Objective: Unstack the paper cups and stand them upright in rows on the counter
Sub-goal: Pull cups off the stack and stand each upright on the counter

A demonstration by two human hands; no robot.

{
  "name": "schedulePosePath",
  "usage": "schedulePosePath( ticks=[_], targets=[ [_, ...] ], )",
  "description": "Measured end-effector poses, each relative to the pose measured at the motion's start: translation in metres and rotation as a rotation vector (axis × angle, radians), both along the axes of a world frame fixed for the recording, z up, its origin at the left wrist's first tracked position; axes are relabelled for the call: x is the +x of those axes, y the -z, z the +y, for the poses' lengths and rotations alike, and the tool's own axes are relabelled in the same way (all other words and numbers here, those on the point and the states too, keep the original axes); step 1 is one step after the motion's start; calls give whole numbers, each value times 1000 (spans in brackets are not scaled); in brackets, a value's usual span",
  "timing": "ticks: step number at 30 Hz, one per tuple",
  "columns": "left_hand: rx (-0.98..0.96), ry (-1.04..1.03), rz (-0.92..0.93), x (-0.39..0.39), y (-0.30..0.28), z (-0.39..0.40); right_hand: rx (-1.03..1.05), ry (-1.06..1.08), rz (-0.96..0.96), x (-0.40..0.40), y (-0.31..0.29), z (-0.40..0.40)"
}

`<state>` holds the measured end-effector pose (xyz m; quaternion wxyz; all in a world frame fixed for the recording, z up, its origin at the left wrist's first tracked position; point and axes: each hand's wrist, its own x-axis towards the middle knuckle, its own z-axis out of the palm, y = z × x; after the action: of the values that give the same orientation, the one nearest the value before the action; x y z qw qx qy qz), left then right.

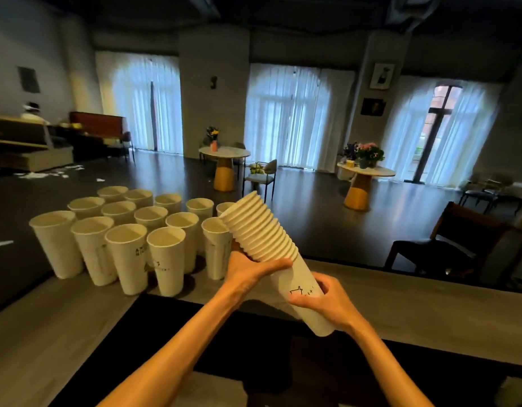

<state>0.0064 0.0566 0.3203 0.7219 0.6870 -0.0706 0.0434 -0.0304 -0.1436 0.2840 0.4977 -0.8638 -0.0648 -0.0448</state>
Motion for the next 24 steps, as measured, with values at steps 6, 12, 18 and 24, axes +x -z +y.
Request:
schedulePosePath(
  ticks=[6, 12, 18, 24],
  targets=[
    [32, -183, -69, 20, -18, 3, 111, -12, -110, 34, -3, 22],
    [-14, -320, -172, 30, -46, 25, 195, 6, -184, 69, 5, 51],
    [-47, -428, -201, 52, -99, 88, 139, -4, -98, 104, 22, 89],
    [-84, -462, -265, 65, -120, 136, 263, -23, 52, 119, 32, 139]
  ],
)
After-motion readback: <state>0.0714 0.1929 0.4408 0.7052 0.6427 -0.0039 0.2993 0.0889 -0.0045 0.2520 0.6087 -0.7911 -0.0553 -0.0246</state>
